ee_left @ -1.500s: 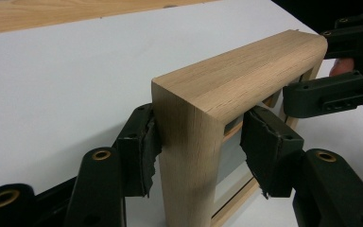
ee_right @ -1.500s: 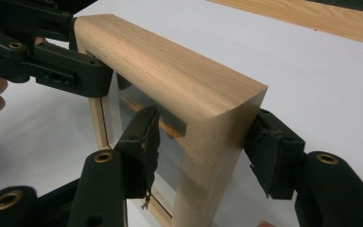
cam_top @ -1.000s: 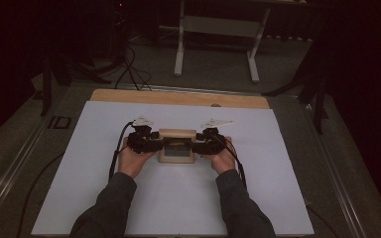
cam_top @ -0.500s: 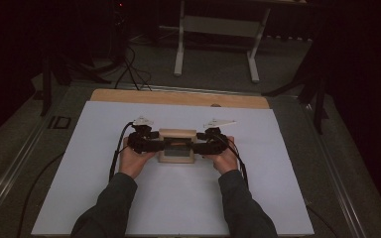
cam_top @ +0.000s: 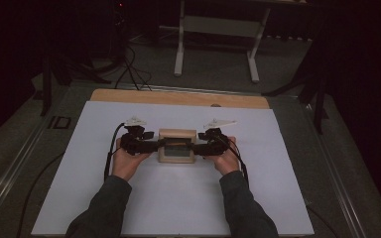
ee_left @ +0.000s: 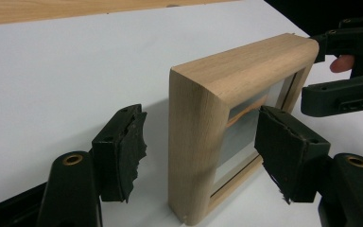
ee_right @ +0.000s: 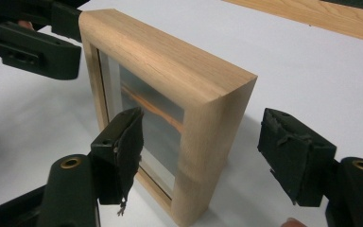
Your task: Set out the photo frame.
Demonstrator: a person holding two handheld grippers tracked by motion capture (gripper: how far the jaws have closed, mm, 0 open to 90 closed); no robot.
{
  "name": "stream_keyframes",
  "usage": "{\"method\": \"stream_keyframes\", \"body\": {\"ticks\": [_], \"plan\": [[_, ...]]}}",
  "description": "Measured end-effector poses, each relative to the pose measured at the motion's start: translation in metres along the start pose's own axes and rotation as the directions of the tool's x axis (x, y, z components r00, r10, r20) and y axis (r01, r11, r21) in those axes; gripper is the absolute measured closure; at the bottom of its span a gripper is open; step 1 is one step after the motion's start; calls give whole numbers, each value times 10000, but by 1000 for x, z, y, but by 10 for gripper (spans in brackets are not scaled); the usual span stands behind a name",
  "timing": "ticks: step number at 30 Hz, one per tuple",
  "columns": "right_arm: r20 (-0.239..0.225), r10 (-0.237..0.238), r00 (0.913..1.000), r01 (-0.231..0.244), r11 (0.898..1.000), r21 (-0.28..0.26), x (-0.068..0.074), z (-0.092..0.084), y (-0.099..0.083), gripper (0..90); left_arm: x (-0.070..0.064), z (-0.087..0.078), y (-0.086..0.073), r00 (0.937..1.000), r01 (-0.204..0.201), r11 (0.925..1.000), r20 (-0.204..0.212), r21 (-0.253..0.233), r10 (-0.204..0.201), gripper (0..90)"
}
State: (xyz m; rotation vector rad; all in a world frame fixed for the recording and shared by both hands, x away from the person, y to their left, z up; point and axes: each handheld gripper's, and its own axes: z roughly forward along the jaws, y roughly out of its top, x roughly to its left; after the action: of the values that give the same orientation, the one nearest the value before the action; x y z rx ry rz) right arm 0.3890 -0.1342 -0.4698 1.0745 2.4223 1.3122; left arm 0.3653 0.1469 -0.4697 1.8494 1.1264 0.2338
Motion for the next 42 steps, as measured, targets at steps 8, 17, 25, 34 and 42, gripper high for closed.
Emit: {"method": "stream_keyframes", "body": {"ticks": [8, 17, 25, 34, 42], "plan": [[61, -176, 9998, 175, 9998, 120, 1, -6, -1, 281, 0, -10, -3, 9994, -81, 9998, -329, 206, 87, 320], [204, -148, 9997, 144, 9997, 214, -2, -16, -14, 271, 1, -24, -8, 9970, -281, 9994, -719, 181, 293, 317], [309, -283, 9991, 273, 9991, 320, -1, -27, -22, 268, 1, -36, -15, 9940, -383, 9991, -1020, 193, 401, 317], [470, -368, 9982, 344, 9981, 513, -1, -40, -36, 258, 7, -47, -30, 9884, -383, 9988, -1461, 313, 424, 316], [685, -240, 9974, 190, 9972, 717, -7, -54, -55, 252, 17, -56, -46, 9833, -159, 9994, -1805, 315, 213, 317]]}}
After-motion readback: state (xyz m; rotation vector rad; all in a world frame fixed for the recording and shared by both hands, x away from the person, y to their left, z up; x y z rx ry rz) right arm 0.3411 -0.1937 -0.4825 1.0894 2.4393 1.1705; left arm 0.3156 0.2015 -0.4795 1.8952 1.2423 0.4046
